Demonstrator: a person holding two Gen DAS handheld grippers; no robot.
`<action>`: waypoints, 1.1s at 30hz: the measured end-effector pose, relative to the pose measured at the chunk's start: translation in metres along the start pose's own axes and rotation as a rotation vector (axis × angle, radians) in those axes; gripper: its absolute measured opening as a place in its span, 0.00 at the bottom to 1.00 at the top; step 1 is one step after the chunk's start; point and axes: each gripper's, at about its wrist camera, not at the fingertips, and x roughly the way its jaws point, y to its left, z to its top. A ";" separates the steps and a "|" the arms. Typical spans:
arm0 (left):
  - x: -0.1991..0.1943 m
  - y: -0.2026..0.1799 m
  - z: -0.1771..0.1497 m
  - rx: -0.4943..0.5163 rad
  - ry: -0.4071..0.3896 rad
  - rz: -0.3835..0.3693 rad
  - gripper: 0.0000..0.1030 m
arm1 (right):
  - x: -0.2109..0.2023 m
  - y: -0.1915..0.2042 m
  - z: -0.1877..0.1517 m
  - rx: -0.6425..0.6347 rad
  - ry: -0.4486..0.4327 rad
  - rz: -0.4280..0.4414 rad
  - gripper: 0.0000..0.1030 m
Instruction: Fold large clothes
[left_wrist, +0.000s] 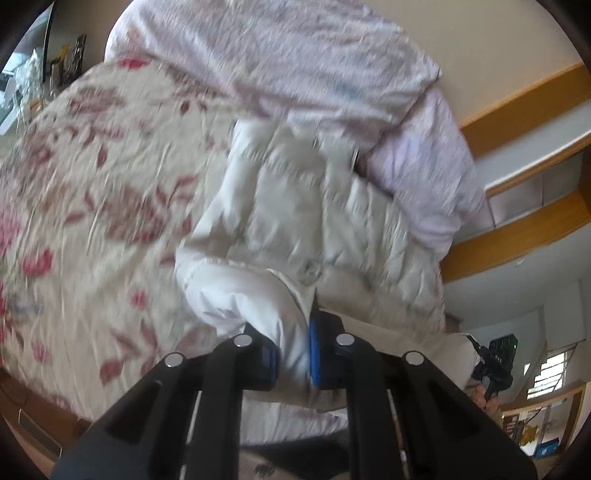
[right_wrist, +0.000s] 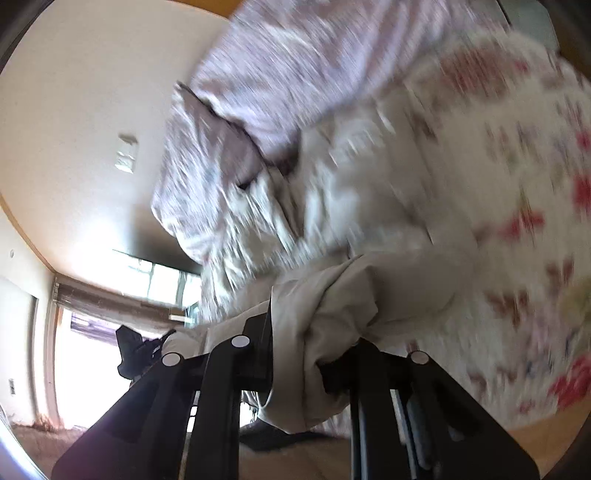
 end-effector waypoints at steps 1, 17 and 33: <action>-0.001 -0.004 0.010 -0.004 -0.019 -0.005 0.12 | 0.000 0.005 0.008 -0.011 -0.022 -0.003 0.15; 0.059 -0.050 0.138 0.059 -0.105 0.136 0.12 | 0.058 0.037 0.119 0.019 -0.198 -0.220 0.15; 0.132 -0.056 0.192 0.072 -0.091 0.331 0.20 | 0.122 0.022 0.165 0.222 -0.246 -0.381 0.41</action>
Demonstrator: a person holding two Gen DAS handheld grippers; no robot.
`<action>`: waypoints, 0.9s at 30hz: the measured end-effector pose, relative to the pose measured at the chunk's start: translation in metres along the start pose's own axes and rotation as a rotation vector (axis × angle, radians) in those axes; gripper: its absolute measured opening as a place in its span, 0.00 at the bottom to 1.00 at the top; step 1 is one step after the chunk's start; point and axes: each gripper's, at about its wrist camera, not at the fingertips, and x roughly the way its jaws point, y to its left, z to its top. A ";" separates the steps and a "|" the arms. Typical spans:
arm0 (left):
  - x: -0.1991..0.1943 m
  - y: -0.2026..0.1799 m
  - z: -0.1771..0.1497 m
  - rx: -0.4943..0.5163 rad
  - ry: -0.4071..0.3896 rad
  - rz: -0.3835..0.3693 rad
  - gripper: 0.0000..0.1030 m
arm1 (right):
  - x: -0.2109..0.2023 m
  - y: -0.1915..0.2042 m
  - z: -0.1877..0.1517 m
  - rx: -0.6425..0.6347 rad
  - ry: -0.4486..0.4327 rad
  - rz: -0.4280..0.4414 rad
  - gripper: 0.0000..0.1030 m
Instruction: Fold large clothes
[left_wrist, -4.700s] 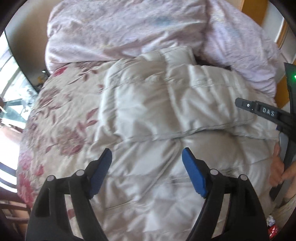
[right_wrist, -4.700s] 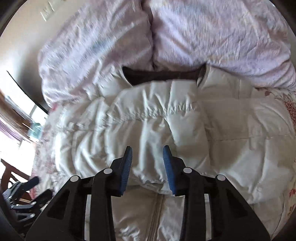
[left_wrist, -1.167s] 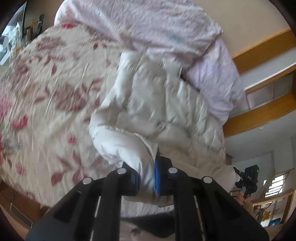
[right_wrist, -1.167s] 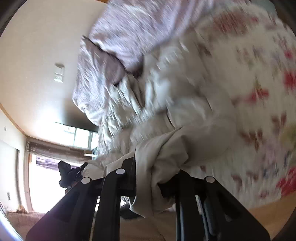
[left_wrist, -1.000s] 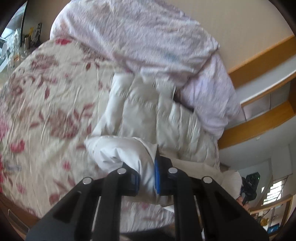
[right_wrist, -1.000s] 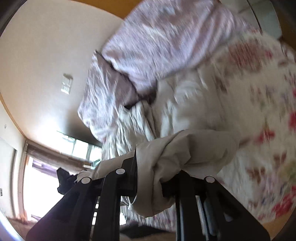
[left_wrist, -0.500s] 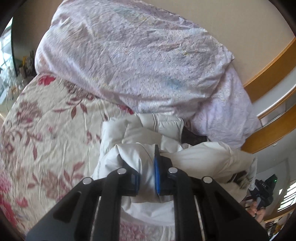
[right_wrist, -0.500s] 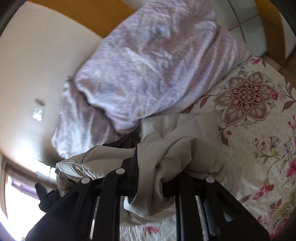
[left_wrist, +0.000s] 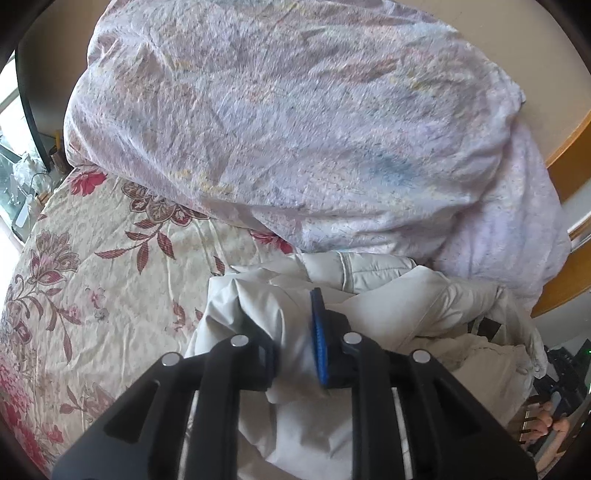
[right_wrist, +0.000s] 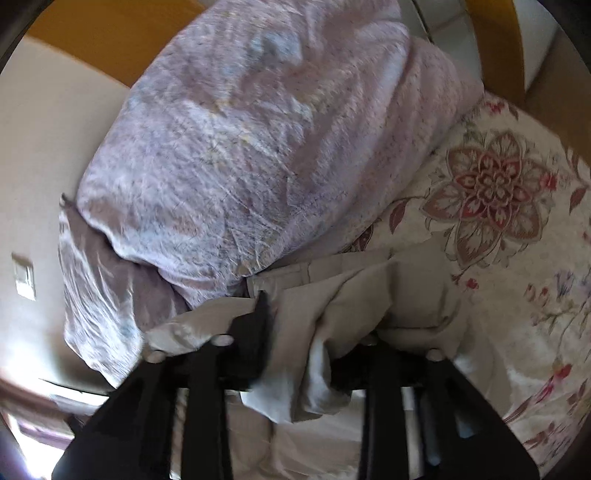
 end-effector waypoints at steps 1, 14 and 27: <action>0.003 -0.002 0.001 -0.001 0.005 0.003 0.24 | 0.001 -0.002 0.003 0.029 0.002 0.013 0.48; 0.008 -0.029 0.018 0.032 0.061 0.017 0.61 | -0.020 0.018 -0.001 -0.116 -0.091 -0.049 0.69; -0.037 -0.058 0.032 0.198 -0.112 0.105 0.91 | -0.006 0.059 -0.048 -0.436 -0.044 -0.175 0.69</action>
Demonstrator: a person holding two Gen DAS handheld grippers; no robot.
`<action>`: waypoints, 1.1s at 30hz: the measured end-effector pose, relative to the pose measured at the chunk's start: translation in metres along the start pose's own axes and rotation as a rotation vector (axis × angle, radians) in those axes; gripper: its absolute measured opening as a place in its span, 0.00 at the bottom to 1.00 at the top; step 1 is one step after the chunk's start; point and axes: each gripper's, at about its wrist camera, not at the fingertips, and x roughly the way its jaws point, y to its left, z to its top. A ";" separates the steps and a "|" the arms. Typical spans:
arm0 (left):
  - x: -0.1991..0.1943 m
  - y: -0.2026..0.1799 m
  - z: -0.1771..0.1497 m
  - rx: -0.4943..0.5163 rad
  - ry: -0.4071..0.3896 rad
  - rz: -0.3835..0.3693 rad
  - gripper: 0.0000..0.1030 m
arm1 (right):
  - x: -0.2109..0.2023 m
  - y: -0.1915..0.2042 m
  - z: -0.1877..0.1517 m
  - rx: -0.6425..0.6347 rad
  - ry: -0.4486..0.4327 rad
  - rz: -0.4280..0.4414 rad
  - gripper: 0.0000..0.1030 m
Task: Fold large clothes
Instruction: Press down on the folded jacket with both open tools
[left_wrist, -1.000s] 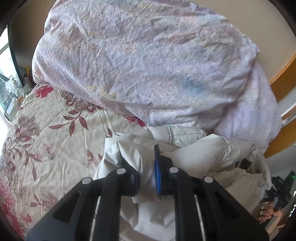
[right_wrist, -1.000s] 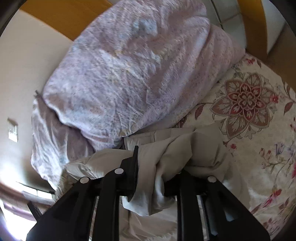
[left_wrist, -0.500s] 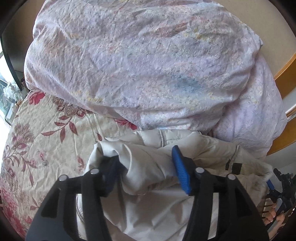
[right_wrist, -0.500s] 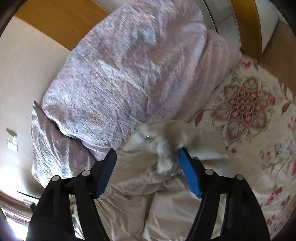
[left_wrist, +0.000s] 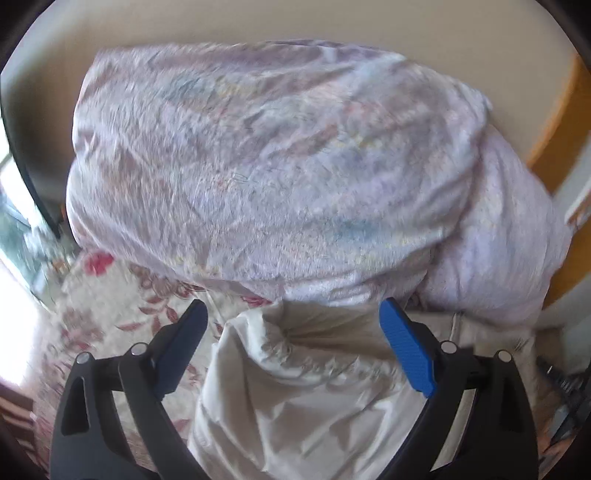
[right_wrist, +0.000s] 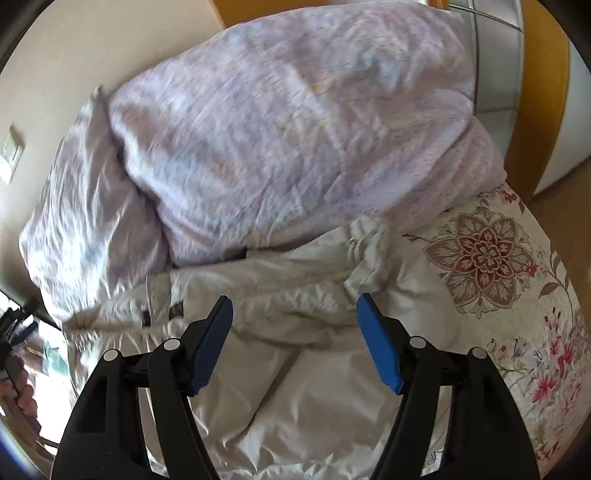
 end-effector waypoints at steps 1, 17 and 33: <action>-0.003 -0.007 -0.010 0.057 -0.007 0.019 0.91 | 0.000 0.003 -0.005 -0.022 0.005 -0.001 0.69; 0.023 -0.030 -0.116 0.197 0.128 0.065 0.91 | 0.018 0.013 -0.069 -0.148 0.089 -0.042 0.69; 0.068 -0.034 -0.112 0.141 0.193 0.128 0.92 | 0.069 0.019 -0.073 -0.183 0.167 -0.140 0.80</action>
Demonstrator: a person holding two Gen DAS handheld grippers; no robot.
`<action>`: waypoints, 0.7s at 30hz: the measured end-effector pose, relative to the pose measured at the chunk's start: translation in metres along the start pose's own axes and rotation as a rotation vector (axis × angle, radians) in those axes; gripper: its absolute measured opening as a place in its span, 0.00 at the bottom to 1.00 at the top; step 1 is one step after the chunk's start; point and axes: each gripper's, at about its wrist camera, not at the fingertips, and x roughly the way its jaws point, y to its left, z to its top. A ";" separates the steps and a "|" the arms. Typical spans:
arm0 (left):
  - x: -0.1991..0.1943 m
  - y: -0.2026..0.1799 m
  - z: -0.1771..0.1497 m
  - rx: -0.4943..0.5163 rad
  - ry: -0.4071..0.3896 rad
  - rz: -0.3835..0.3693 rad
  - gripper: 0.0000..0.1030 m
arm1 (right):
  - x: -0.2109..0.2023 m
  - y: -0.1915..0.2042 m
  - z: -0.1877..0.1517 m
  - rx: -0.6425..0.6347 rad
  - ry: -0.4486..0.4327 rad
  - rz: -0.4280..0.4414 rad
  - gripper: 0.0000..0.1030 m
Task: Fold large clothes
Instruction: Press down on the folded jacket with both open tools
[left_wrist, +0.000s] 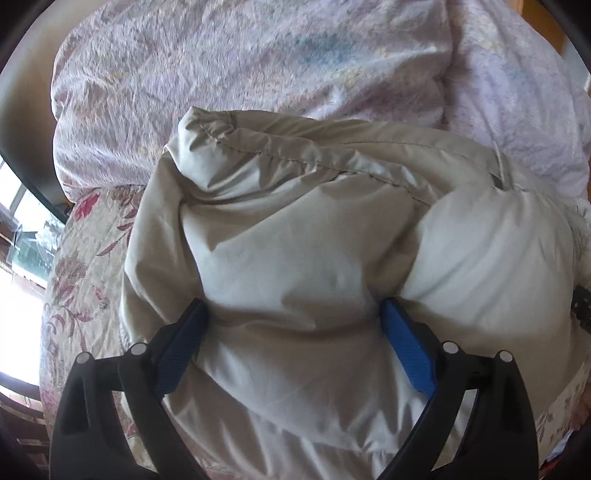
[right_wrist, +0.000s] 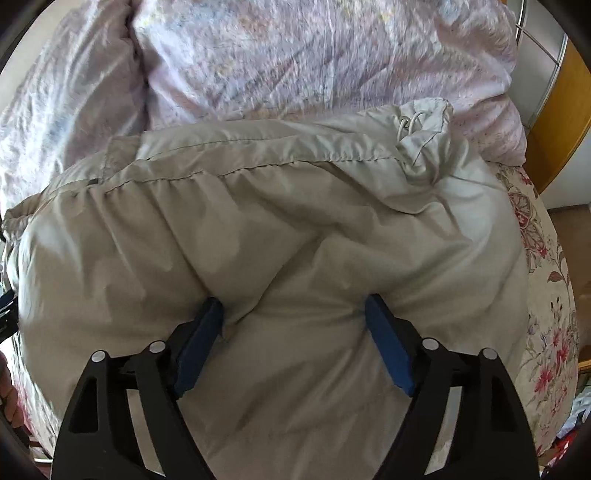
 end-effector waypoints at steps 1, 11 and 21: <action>0.002 0.001 0.002 -0.007 0.002 -0.001 0.92 | 0.002 -0.002 0.002 0.009 0.001 0.000 0.81; 0.023 0.005 0.018 -0.044 0.015 0.013 0.94 | 0.030 -0.007 0.025 0.036 0.011 -0.018 0.89; 0.043 0.001 0.035 -0.054 0.020 0.028 0.98 | 0.049 0.000 0.033 -0.017 -0.006 -0.054 0.99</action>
